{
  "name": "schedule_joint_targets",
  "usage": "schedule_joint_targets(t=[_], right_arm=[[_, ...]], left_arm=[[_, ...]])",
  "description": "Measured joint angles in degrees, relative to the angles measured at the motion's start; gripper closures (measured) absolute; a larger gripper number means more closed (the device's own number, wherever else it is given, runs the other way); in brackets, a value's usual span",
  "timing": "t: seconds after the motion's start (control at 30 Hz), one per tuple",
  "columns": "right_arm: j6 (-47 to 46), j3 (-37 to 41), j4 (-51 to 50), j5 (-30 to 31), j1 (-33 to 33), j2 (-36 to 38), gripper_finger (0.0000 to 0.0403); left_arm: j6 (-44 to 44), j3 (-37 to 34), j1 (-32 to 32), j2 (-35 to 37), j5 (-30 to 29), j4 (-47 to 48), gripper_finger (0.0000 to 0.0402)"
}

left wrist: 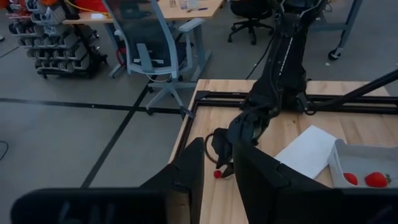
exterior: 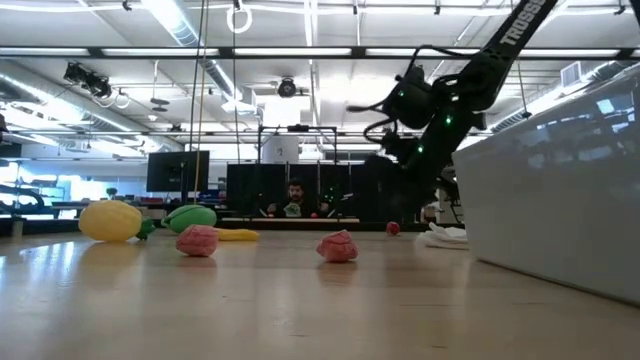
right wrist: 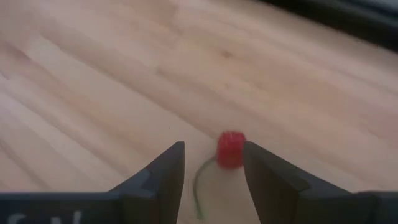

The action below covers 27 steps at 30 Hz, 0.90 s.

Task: Pick and placing Produce into tupperware
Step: Put the red cherry into the gray bin

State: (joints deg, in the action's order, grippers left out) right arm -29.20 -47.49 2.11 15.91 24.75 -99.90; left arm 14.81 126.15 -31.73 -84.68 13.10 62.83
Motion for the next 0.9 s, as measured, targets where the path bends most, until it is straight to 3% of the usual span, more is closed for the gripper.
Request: schedule_joint_targets(t=[0.27, 0.9], right_arm=[[3.36, -1.11, -2.21, 2.65, 0.00, -1.70, 0.0234], [4.86, -1.11, -2.91, 2.66, 0.68, -1.70, 0.0234]], left_arm=[[-0.02, 0.00, 0.01, 0.00, -0.03, 0.00, 0.0308], [-0.24, 0.00, 0.02, -0.02, -0.02, 0.00, 0.0312]])
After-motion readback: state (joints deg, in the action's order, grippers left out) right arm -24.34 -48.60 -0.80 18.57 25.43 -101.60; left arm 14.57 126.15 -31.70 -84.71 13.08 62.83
